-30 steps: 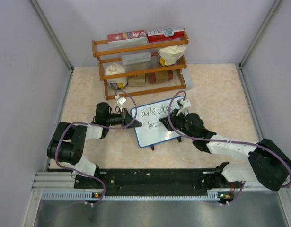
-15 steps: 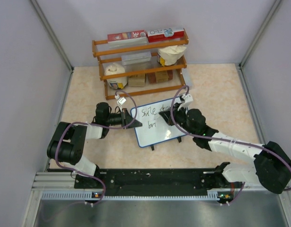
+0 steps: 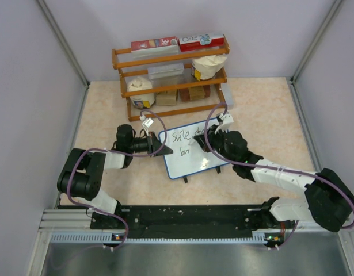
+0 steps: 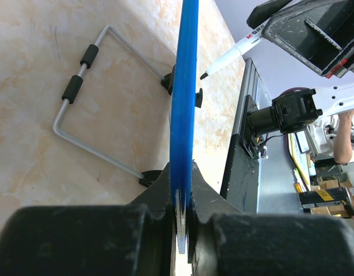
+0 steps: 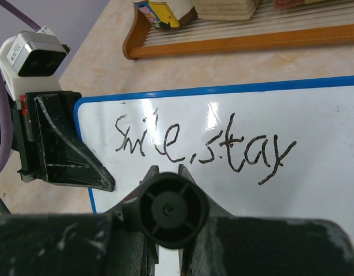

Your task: Write a sentence on the whiteboard

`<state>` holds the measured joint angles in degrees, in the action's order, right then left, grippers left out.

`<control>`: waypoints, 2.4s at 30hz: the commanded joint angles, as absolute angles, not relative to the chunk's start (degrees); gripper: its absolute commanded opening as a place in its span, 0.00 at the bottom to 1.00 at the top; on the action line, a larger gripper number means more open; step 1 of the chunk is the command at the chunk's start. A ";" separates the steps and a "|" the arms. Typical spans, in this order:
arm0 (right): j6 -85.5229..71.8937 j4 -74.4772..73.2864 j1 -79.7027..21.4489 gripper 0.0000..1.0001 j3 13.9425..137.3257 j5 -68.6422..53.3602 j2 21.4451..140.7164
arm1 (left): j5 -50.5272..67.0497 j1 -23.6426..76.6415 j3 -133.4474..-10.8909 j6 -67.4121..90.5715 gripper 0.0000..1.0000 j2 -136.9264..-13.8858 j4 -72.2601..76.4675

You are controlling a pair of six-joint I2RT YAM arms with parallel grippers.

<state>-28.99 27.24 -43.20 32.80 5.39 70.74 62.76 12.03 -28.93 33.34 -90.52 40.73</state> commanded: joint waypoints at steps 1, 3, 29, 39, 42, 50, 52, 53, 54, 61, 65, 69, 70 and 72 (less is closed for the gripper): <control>-28.48 29.27 -42.63 0.00 33.58 6.41 71.80 | 58.62 11.87 -28.39 30.85 0.00 -91.41 38.76; -28.48 29.62 -42.54 0.00 33.57 6.33 72.86 | 58.71 11.87 -28.56 30.85 0.00 -91.58 38.76; -28.65 25.58 -42.63 0.00 30.85 7.21 66.36 | 58.71 11.87 -28.56 30.94 0.00 -91.67 38.76; -28.57 26.28 -42.54 0.00 30.85 7.91 68.11 | 58.71 11.87 -28.57 31.03 0.00 -91.76 38.85; -28.74 26.45 -42.54 0.00 31.29 8.00 68.99 | 58.62 11.87 -28.56 30.94 0.00 -91.67 38.85; -29.18 27.86 -42.54 0.00 31.55 7.12 71.63 | 58.71 11.87 -28.56 30.94 0.00 -91.67 38.85; -29.18 27.77 -42.54 0.00 31.55 6.77 71.63 | 58.80 11.87 -28.65 31.03 0.00 -91.76 38.85; -29.01 27.60 -42.54 0.00 31.55 6.33 71.63 | 58.80 11.87 -28.65 31.03 0.00 -91.76 38.85; -28.83 27.34 -42.54 0.00 31.64 6.07 71.54 | 58.80 11.87 -28.57 30.94 0.00 -91.67 38.85; -28.65 25.93 -42.54 0.00 31.20 3.96 72.07 | 58.71 11.87 -28.56 30.94 0.00 -91.58 38.85; -28.74 26.10 -42.45 0.00 30.24 3.08 72.33 | 58.80 11.95 -28.65 31.03 0.00 -91.85 38.85; -28.74 25.84 -42.54 0.00 29.53 2.99 71.90 | 58.62 11.95 -28.56 30.94 0.00 -91.58 38.85; -28.74 25.84 -42.54 0.00 29.36 2.99 71.63 | 58.71 11.95 -28.56 31.02 0.00 -91.76 38.85; -28.39 26.01 -42.54 0.00 28.83 2.64 70.93 | 58.80 11.95 -28.65 31.03 0.00 -91.76 38.85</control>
<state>-29.63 26.79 -42.94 30.35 2.90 71.18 62.65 12.05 -28.93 33.58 -90.54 40.62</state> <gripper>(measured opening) 0.093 0.078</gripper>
